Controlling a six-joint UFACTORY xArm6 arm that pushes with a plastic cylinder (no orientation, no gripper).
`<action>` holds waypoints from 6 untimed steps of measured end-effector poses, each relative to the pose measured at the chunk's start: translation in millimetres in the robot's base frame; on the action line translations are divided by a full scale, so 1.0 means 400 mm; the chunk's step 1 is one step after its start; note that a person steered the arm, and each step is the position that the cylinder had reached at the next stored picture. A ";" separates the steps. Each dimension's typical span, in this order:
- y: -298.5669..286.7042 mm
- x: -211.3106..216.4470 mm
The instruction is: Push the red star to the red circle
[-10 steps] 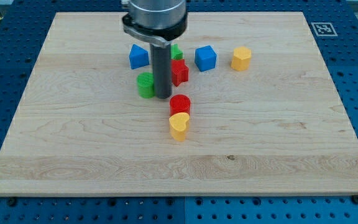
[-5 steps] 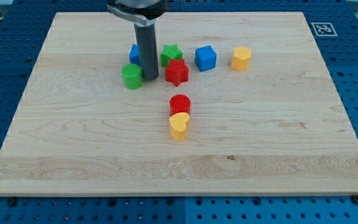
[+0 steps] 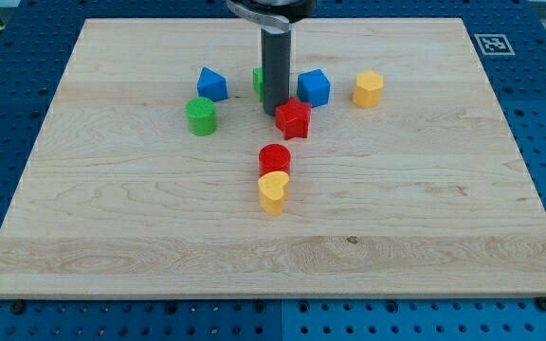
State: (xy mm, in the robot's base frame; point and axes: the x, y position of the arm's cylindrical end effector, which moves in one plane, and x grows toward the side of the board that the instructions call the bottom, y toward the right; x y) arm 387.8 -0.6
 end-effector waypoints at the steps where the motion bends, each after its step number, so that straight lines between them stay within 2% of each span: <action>1: 0.027 0.001; 3: 0.027 -0.022; 6: 0.125 -0.015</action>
